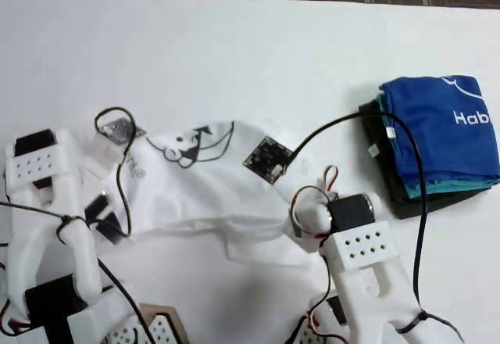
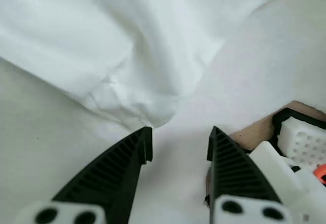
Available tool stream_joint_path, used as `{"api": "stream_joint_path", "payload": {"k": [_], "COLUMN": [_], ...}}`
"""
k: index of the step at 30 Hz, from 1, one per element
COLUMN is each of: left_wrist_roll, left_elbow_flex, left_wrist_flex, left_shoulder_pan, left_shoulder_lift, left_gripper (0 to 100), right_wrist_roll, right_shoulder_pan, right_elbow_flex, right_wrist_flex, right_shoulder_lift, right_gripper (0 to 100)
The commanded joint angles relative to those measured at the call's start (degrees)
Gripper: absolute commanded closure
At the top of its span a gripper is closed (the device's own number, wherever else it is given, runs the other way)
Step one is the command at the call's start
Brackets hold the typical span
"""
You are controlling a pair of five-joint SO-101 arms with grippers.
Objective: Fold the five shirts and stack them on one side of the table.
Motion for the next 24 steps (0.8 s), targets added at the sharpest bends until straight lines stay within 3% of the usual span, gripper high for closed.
{"api": "stream_joint_path", "payload": {"k": [1, 8, 14, 19, 24], "left_wrist_roll": [-0.1, 4.4, 9.6, 12.7, 15.6], "left_elbow_flex": [-8.6, -19.6, -21.2, -29.1, -41.5], "left_wrist_flex": [3.9, 3.0, -3.7, -6.7, -7.7], "left_shoulder_pan": [-0.6, 0.6, 1.6, 1.4, -0.4], "left_shoulder_lift": [-2.5, -1.2, 11.5, 24.3, 36.0], "left_gripper": [80, 79, 79, 79, 80], "right_wrist_roll": [0.4, 0.4, 0.4, -0.1, -0.2], "right_shoulder_pan": [-0.2, -0.2, 0.2, 0.3, 0.2], "right_elbow_flex": [-4.0, -19.6, -27.4, -24.4, -22.2], "right_wrist_flex": [1.4, 10.9, 11.0, -2.9, -19.7], "right_shoulder_lift": [-1.7, -1.7, -1.5, 1.4, 16.5], "right_gripper": [79.7, 79.7, 79.7, 79.7, 79.7]}}
